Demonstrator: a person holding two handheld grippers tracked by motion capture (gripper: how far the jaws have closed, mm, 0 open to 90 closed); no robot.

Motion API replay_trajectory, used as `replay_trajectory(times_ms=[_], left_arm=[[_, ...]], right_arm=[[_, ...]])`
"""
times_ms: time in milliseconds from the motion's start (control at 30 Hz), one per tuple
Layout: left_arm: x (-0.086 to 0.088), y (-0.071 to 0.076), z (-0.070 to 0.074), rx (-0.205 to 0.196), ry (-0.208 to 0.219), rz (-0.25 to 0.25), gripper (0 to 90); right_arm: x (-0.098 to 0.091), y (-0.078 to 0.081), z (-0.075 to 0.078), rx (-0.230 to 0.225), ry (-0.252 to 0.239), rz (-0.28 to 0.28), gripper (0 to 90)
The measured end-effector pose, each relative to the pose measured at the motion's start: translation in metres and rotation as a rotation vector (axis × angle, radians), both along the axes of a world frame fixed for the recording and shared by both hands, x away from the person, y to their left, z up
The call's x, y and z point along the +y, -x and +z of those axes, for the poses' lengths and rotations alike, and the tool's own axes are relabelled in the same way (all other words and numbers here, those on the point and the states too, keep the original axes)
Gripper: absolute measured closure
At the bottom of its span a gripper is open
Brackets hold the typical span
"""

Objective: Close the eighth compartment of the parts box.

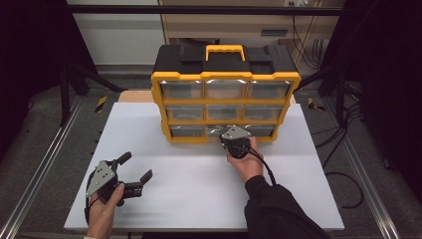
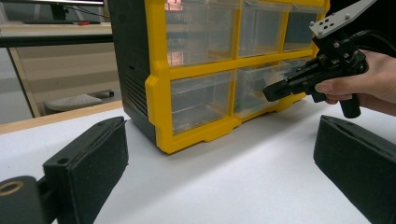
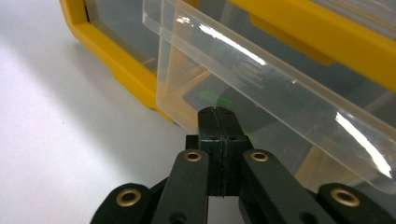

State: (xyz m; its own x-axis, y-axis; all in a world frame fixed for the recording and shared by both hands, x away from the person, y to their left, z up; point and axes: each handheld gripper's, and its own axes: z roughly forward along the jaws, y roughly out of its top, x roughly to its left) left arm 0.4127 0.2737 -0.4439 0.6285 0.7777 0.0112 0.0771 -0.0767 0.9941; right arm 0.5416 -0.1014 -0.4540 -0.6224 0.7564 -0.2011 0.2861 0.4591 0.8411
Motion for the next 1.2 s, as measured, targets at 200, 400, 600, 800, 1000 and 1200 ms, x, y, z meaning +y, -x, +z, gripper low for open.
replay_trajectory(times_ms=[200,400,600,800,1000,1200], left_arm=[[0.001,0.001,0.0,0.0,0.004,0.006,2.5],[0.0,0.001,0.0,0.002,0.002,0.0,2.5],[0.0,0.001,0.0,0.0,0.006,-0.002,2.5],[0.0,0.001,0.0,0.003,0.008,-0.003,2.4],[-0.001,0.001,0.001,-0.002,0.012,-0.001,2.4],[-0.002,0.003,-0.001,0.006,0.004,0.0,2.4]], right_arm=[[0.0,-0.006,-0.001,-0.002,0.008,-0.009,90.0],[0.001,-0.012,0.001,0.0,-0.026,-0.025,90.0],[0.0,-0.017,0.0,-0.002,-0.045,-0.043,90.0],[0.002,-0.017,-0.002,0.008,-0.059,-0.043,90.0],[0.006,-0.002,0.0,0.001,-0.038,0.003,90.0],[0.009,0.015,0.011,-0.03,-0.084,0.048,90.0]])
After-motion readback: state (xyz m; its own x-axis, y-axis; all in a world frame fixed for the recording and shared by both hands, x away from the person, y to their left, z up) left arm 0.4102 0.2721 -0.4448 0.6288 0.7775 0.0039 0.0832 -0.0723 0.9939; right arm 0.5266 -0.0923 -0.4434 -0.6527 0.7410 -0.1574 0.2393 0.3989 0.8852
